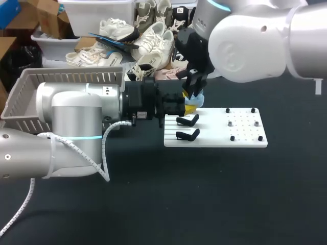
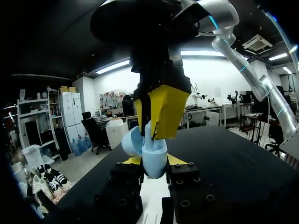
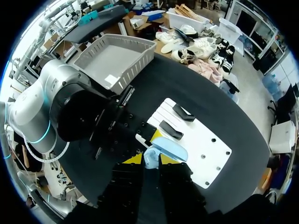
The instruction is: Pick up each earbud case from the left stands, insert the matching earbuds, close the lid, and place the case in the box.
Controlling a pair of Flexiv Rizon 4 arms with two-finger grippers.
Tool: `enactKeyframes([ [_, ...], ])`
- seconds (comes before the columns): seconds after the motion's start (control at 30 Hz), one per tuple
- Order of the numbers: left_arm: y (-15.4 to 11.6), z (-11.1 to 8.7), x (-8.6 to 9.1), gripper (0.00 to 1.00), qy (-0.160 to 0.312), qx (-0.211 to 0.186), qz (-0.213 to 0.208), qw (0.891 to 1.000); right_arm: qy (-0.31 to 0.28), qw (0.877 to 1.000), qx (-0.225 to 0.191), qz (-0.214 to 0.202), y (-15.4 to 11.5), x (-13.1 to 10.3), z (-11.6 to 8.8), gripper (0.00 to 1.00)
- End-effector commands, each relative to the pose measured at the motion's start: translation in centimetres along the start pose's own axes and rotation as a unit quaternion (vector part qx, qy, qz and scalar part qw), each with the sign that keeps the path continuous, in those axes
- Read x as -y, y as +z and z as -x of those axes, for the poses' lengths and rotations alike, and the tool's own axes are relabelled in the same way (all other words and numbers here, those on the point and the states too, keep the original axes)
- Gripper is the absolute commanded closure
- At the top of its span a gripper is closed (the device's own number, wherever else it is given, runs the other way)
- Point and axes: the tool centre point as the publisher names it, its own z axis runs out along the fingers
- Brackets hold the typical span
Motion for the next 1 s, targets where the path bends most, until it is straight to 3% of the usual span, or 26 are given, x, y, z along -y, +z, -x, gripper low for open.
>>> enactKeyframes([
  [0.03, 0.04, -0.05, 0.01, 1.0, 0.0, 0.001, 0.001, 1.0, 0.0, 1.0, -0.004, 0.0, 0.12, 0.08, 0.46, 1.0],
  [0.73, 0.04, -0.05, 0.01, 1.0, 0.0, 0.001, 0.001, 1.0, 0.002, 1.0, 0.001, 0.006, 0.18, 0.47, 0.15, 1.0],
  [0.83, 0.04, -0.05, 0.01, 1.0, 0.0, 0.001, 0.001, 1.0, 0.001, 1.0, 0.004, 0.007, 0.06, 0.45, 0.04, 0.85],
  [1.0, 0.04, -0.05, 0.01, 1.0, 0.0, 0.001, 0.001, 1.0, 0.002, 1.0, 0.005, 0.007, 0.05, 0.45, 0.0, 0.77],
])
